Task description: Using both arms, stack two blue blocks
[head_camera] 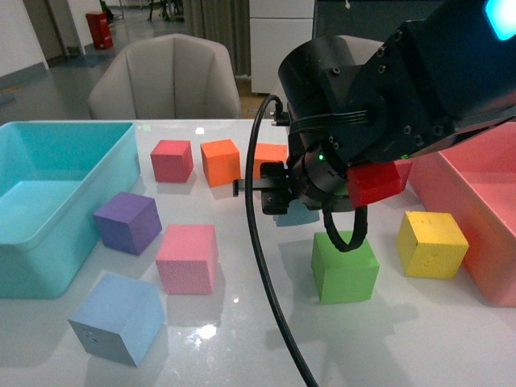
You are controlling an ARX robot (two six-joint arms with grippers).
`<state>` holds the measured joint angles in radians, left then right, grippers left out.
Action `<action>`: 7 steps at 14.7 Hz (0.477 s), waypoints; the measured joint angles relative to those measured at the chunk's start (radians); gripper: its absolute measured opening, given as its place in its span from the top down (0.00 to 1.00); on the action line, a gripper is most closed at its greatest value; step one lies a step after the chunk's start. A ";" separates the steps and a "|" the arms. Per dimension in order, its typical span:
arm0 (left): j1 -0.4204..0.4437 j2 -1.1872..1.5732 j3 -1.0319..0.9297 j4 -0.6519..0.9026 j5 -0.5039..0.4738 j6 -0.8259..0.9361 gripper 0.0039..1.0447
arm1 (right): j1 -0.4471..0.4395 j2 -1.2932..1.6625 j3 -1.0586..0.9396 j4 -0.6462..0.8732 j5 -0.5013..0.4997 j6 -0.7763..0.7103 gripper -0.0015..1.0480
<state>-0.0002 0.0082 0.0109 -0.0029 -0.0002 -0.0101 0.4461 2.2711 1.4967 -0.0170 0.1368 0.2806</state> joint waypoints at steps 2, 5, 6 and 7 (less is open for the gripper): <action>0.000 0.000 0.000 0.000 0.000 0.000 0.06 | 0.013 0.053 0.070 -0.027 -0.002 0.010 0.60; 0.000 0.000 0.000 0.000 0.000 0.000 0.06 | 0.032 0.111 0.156 -0.081 -0.014 0.058 0.60; 0.000 0.000 0.000 0.000 0.000 0.000 0.06 | 0.034 0.131 0.183 -0.104 -0.013 0.082 0.60; 0.000 0.000 0.000 0.000 0.000 0.000 0.06 | 0.032 0.146 0.202 -0.112 0.006 0.105 0.60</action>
<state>-0.0002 0.0082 0.0109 -0.0032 -0.0002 -0.0101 0.4778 2.4168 1.6985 -0.1291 0.1425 0.3851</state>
